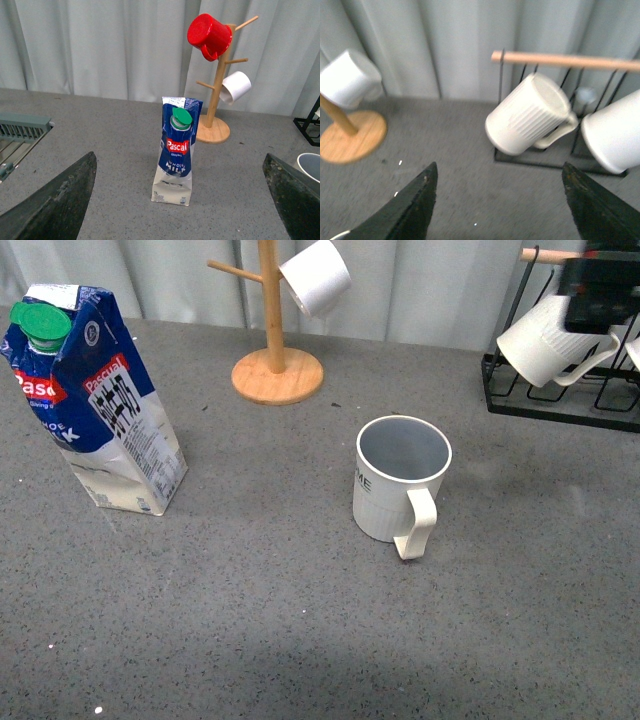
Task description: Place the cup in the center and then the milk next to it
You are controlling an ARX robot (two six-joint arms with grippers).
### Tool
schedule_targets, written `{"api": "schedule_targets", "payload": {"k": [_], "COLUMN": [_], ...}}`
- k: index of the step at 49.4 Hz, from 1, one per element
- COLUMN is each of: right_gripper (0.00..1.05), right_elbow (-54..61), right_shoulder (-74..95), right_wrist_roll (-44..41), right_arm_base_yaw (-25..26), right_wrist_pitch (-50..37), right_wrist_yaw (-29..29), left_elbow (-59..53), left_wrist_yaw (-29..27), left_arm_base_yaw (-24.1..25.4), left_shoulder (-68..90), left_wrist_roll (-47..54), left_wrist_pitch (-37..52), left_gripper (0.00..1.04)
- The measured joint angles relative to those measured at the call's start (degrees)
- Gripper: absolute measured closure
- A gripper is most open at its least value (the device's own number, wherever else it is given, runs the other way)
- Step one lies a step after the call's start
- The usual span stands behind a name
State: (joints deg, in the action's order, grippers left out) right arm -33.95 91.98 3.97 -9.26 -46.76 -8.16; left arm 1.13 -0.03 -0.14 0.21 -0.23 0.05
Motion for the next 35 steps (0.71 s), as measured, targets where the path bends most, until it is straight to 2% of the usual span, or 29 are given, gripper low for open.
{"api": "schedule_targets", "payload": {"k": [3, 8, 14, 17, 20, 35], "right_gripper": [0.49, 0.72, 0.9, 1.02, 1.04, 1.04], "right_elbow": [6.7, 14.6, 18.7, 20.9, 23.0, 28.1], "right_shoulder": [-7.2, -18.7, -21.9, -24.1, -27.5, -37.2], "right_wrist_roll": [-1.9, -3.2, -3.6, -3.7, -4.0, -4.0], "right_arm_base_yaw": [2.2, 4.2, 4.9, 5.2, 7.4, 9.2], "right_wrist_pitch": [-7.4, -7.9, -7.5, -7.0, -6.1, -1.2], "right_wrist_yaw": [1.2, 2.7, 3.8, 4.3, 7.7, 7.9], "left_elbow": [0.0, 0.0, 0.0, 0.0, 0.0, 0.0], "left_wrist_yaw": [-0.1, 0.0, 0.0, 0.0, 0.0, 0.0], "left_arm_base_yaw": [0.0, 0.0, 0.0, 0.0, 0.0, 0.0], "left_shoulder": [0.0, 0.0, 0.0, 0.0, 0.0, 0.0], "left_wrist_roll": [0.0, 0.0, 0.0, 0.0, 0.0, 0.0], "left_wrist_pitch": [0.0, 0.0, 0.0, 0.0, 0.0, 0.0], "left_gripper": [0.07, 0.07, 0.07, 0.07, 0.07, 0.07]}}
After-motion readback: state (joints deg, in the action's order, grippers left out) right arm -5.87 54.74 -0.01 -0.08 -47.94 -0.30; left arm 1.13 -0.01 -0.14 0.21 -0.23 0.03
